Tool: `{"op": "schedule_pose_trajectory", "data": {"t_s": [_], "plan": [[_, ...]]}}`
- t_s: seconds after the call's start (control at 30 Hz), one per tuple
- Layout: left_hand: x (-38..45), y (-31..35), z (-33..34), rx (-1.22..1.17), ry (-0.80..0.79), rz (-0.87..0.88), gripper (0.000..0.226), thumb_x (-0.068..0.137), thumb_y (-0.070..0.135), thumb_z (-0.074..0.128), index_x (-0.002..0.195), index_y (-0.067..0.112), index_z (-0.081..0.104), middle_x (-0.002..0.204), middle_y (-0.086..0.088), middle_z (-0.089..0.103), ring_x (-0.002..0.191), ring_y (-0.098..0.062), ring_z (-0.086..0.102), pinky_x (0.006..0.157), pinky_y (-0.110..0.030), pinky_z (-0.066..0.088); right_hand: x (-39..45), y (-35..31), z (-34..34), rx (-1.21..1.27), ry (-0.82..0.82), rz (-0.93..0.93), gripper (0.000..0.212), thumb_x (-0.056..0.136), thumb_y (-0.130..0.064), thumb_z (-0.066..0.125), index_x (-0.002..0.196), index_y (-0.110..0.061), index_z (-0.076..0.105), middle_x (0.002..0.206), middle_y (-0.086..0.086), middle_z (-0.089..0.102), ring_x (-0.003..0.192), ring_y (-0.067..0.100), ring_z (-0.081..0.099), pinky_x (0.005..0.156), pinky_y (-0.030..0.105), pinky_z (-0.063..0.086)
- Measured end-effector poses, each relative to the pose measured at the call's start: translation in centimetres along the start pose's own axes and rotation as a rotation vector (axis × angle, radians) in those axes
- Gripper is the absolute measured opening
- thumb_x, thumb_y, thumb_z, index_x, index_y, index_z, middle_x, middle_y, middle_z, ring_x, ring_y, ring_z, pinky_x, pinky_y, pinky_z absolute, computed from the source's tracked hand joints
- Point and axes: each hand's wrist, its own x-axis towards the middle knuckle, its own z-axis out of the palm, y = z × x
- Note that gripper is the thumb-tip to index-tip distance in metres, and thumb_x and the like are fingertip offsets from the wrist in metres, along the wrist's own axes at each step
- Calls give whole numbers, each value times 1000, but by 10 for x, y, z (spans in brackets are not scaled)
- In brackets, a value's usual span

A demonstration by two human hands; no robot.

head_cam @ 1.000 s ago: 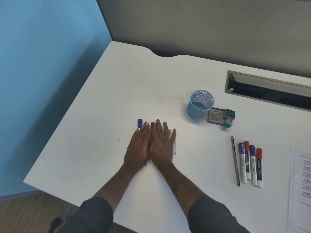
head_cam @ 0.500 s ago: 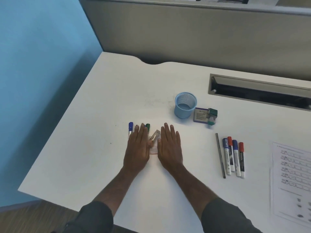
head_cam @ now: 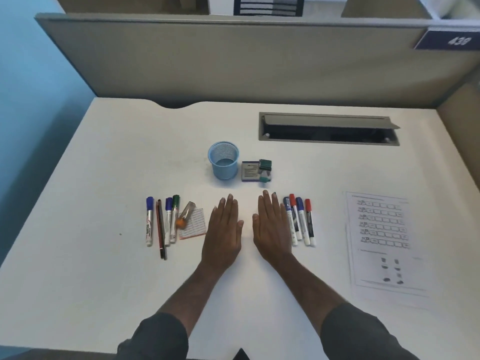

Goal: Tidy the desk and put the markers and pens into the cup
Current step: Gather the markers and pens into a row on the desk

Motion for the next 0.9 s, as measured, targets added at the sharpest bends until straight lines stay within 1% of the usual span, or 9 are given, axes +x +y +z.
{"op": "schedule_pose_trajectory", "data": {"t_s": [0.1, 0.17, 0.27, 0.37, 0.5, 0.57, 0.63, 0.77, 0.9], "plan": [[3, 21, 14, 1, -22, 24, 57, 107, 28, 42, 157, 9, 23, 167, -6, 18, 155, -22, 12, 127, -41, 16, -7, 27, -6, -27, 8, 37, 61, 105, -38, 9, 154, -6, 28, 163, 10, 21, 152, 27, 9, 123, 45, 13], [6, 35, 22, 4, -31, 30, 57, 107, 29, 42, 157, 9, 24, 166, -7, 19, 155, -23, 13, 126, -40, 16, -11, 44, -13, -29, 15, 51, 62, 105, -39, 7, 154, -7, 25, 163, 9, 20, 152, 26, 8, 123, 44, 11], [11, 55, 34, -14, -61, 12, 56, 107, 31, 37, 157, 8, 23, 166, -8, 20, 155, -24, 15, 126, -40, 19, -14, 66, -22, -22, 28, 54, 61, 106, -39, 9, 154, -7, 27, 163, 11, 21, 152, 29, 11, 123, 47, 15], [18, 74, 45, -25, -93, 24, 55, 107, 29, 35, 157, 9, 24, 166, -8, 18, 155, -25, 15, 126, -41, 21, -15, 87, -25, -25, 4, 63, 58, 106, -37, 11, 156, -11, 23, 163, 10, 20, 151, 28, 14, 121, 47, 18], [29, 98, 63, -48, -130, 65, 55, 107, 25, 27, 159, 15, 15, 169, -6, 5, 156, -25, 4, 126, -42, 17, -13, 112, -21, -38, -50, 42, 56, 105, -35, 15, 157, -14, 15, 165, 10, 11, 152, 28, 6, 122, 47, 15], [33, 105, 72, -59, -148, 53, 57, 107, 25, 28, 160, 18, 10, 169, -3, 1, 156, -23, 0, 126, -43, 16, -13, 119, -18, -47, -54, 18, 56, 106, -33, 18, 158, -15, 10, 165, 9, 7, 153, 28, 3, 123, 46, 12], [35, 111, 80, -67, -160, 37, 59, 106, 25, 33, 160, 20, 10, 169, 0, 3, 156, -21, 3, 125, -45, 17, -13, 124, -13, -35, -69, 6, 57, 106, -29, 24, 158, -16, 6, 166, 8, 5, 153, 27, 0, 123, 46, 11], [33, 114, 91, -28, -181, 12, 57, 107, 26, 30, 160, 21, 9, 169, 3, 2, 156, -17, 3, 126, -45, 13, -15, 126, -5, 27, -91, 16, 56, 107, -27, 24, 158, -17, 5, 166, 4, 0, 153, 23, -5, 123, 43, 5], [30, 112, 90, -18, -164, 9, 55, 108, 25, 27, 160, 18, 12, 168, 3, 6, 156, -13, 7, 126, -41, 12, -15, 120, -5, 50, -91, 9, 55, 106, -25, 24, 158, -15, 8, 166, 2, 3, 152, 19, -6, 124, 44, 3]]}}
